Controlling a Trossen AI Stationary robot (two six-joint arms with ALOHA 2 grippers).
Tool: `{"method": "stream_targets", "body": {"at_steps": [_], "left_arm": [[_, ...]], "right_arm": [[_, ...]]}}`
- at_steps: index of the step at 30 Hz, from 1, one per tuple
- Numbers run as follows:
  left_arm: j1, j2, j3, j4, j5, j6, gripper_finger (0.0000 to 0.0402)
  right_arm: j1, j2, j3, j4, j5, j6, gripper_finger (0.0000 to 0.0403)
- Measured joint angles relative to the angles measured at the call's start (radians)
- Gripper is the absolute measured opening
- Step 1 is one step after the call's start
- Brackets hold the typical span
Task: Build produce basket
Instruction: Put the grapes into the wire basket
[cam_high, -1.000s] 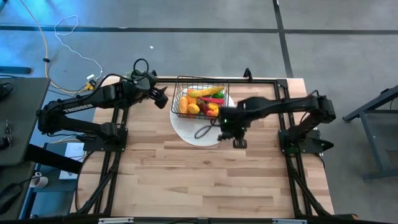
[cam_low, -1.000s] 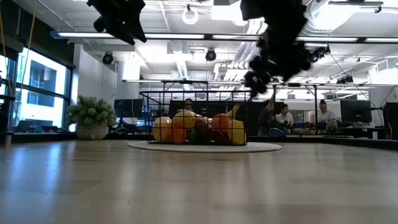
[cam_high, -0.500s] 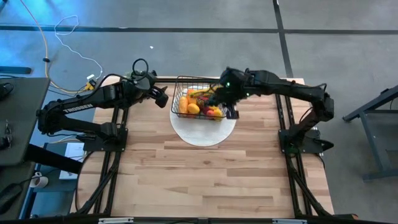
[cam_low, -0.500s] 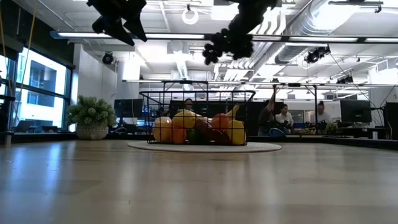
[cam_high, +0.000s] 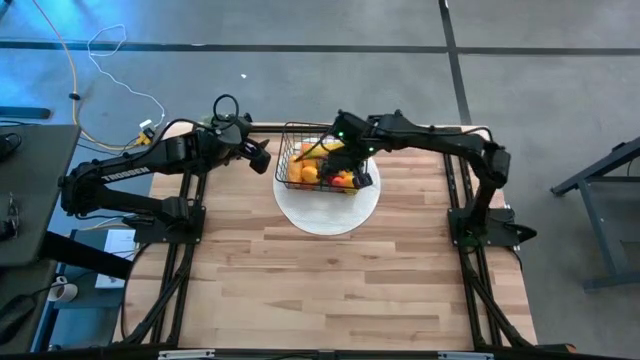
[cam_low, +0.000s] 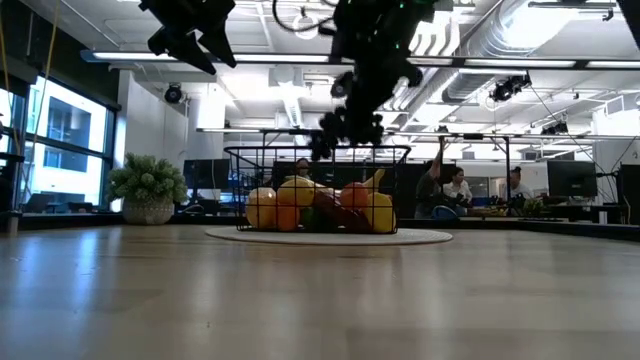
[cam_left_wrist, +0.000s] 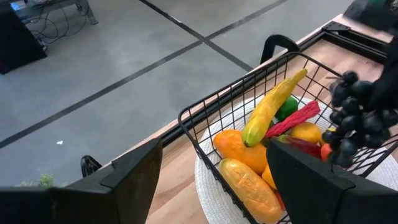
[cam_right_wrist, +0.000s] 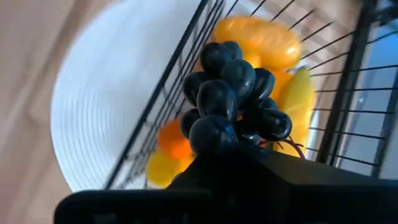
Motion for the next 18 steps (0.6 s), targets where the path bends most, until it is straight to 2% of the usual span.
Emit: {"method": "stream_targets", "body": {"at_steps": [4,8,18], "left_arm": [[0.0,0.0,0.0,-0.009,-0.001,0.007,0.028],[0.0,0.0,0.0,-0.01,-0.002,0.008,0.028],[0.0,0.0,0.0,-0.009,-0.004,0.008,0.028]], "right_arm": [[-0.004,0.046,0.0,-0.022,0.054,-0.131,0.0],[-0.011,0.082,0.0,-0.014,0.122,-0.195,0.0],[-0.009,0.12,0.0,-0.003,0.193,-0.158,0.0004]]}}
